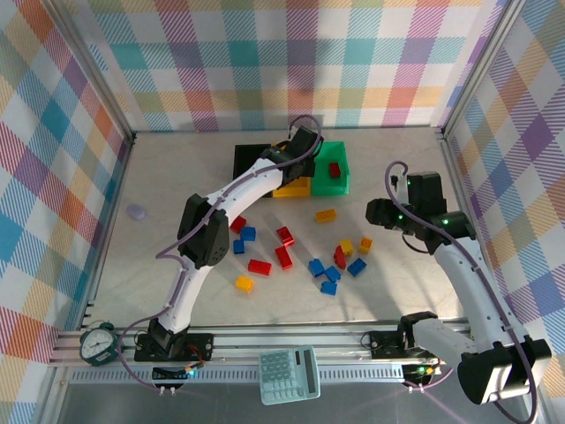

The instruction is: Sort the legos into containers by color

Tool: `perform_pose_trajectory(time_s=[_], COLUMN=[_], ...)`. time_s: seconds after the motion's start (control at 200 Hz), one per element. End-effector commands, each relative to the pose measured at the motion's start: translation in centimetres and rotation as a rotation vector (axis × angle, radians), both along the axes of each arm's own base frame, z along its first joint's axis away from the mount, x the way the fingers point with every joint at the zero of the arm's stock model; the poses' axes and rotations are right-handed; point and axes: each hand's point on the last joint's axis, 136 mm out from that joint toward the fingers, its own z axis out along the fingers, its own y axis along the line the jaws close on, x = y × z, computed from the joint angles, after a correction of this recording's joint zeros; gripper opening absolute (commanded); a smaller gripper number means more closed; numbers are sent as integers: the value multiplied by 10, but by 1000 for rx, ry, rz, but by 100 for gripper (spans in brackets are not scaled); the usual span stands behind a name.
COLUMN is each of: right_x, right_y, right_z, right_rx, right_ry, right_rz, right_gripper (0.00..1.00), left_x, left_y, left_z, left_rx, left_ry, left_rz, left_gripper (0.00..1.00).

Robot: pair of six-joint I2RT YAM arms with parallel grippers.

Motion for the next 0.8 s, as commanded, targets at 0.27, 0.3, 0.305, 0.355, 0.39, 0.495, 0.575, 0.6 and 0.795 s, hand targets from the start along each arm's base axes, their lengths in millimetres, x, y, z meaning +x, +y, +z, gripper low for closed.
perform_pose_trajectory(time_s=[0.27, 0.3, 0.305, 0.355, 0.39, 0.495, 0.575, 0.6, 0.795], right_x=[-8, -8, -8, -7, -7, -6, -4, -4, -5], right_y=[-8, -8, -8, -8, -8, -7, -7, -7, -8], right_z=[-8, -8, -9, -10, -11, -15, -21, -23, -47], right_rx=[-48, -47, -47, -46, -47, -47, -46, -46, -28], right_ry=[29, 29, 31, 34, 37, 51, 69, 76, 154], right_rz=[2, 4, 4, 5, 5, 5, -4, -6, -55], right_gripper=[55, 55, 55, 55, 55, 55, 55, 55, 55], left_x=[37, 37, 37, 36, 35, 27, 17, 14, -20], left_y=[-2, 0, 0, 1, 3, 8, 13, 15, 39], left_z=[-5, -3, -3, 0, 3, 11, 20, 22, 39], left_rx=[-100, -100, -101, -100, -100, -102, -113, -115, -139], left_ry=[-47, -47, -47, -46, -45, -38, -35, -34, -27], left_rz=[10, 11, 12, 14, 15, 13, 16, 17, 40], left_gripper=[65, 66, 66, 67, 67, 67, 68, 68, 69])
